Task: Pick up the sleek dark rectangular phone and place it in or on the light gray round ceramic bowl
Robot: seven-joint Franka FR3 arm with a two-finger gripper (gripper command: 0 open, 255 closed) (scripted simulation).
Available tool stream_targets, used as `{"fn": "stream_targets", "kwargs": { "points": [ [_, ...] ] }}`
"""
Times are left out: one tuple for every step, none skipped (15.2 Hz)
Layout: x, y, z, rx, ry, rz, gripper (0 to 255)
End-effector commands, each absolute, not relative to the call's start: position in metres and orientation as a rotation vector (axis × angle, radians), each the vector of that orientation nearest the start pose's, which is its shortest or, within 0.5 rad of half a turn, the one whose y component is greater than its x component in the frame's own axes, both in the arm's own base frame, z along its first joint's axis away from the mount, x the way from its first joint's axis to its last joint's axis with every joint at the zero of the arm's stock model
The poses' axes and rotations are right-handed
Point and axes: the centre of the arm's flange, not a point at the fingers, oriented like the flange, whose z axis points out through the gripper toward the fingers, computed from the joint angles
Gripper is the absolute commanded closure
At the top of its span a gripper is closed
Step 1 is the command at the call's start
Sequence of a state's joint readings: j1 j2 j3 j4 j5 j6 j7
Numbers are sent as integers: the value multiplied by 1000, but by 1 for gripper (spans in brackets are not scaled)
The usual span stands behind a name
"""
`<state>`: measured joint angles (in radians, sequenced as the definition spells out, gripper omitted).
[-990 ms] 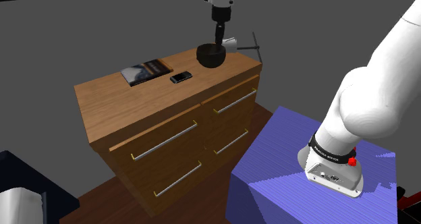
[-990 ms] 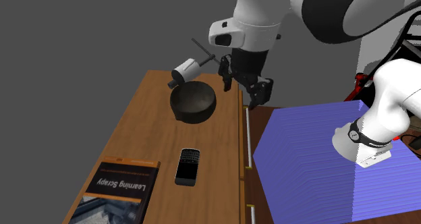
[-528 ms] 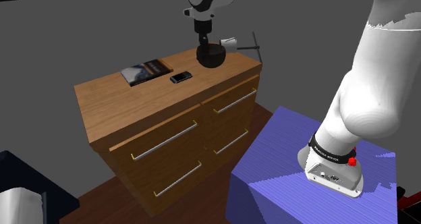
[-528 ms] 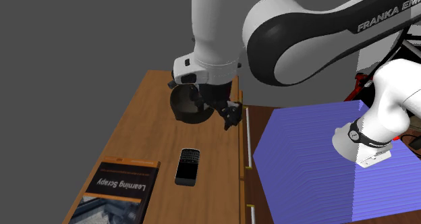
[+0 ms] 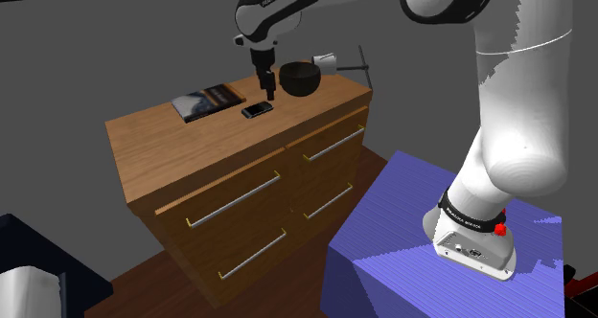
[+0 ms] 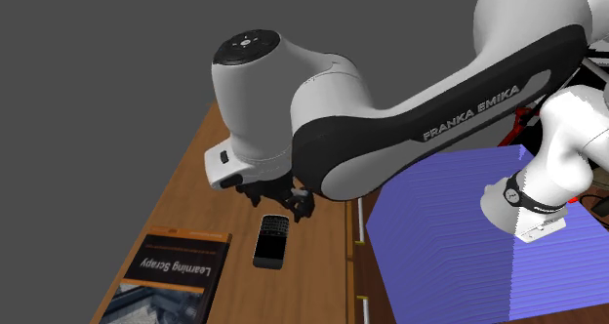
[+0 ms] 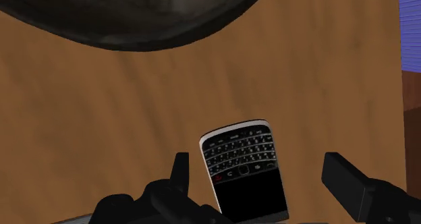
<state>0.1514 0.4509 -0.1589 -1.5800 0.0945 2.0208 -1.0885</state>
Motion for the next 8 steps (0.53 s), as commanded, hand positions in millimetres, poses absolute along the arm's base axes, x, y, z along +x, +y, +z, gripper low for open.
{"fn": "stream_targets", "kwargs": {
  "points": [
    [687,19,367,-2676,-1615,-4,0],
    [687,20,361,-2676,-1615,-4,0],
    [687,20,356,-2676,-1615,-4,0],
    [687,20,351,-2676,-1615,-4,0],
    [687,20,346,-2676,-1615,-4,0],
    [687,20,340,-2676,-1615,-4,0],
    [687,20,335,-2676,-1615,-4,0],
    [687,20,332,-2676,-1615,-4,0]
  ]
}}
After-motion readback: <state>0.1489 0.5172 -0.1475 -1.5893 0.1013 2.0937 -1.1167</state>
